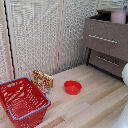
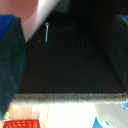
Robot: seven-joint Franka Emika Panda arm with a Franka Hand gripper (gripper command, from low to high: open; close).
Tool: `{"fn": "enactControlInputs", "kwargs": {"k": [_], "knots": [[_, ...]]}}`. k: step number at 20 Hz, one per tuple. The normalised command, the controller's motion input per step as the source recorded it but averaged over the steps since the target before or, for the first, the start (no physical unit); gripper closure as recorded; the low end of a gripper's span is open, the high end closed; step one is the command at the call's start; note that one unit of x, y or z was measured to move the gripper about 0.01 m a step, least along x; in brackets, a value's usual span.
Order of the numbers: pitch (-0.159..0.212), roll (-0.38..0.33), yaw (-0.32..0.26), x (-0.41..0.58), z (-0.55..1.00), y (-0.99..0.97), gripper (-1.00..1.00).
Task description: Compassionately, move the pinch receptors towards pink recepticle. Embrace the recepticle delicately and rise accordingly. Progress forward guided by applied tension and move towards the highest section of the storage unit. Place the recepticle delicately and shut the storage unit.
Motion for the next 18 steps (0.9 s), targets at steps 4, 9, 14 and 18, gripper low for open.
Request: {"fn": "enactControlInputs", "kwargs": {"k": [4, 9, 14, 18], "knots": [[0.000, -0.029, 0.109, 0.040, 0.10, 0.52, -1.00], [0.051, -0.107, 0.154, 0.143, 0.21, 0.40, -1.00], [0.053, -0.144, 0.164, 0.317, 0.08, 0.38, -1.00], [0.039, -0.205, 0.146, 0.317, 0.05, 0.34, -1.00]]}}
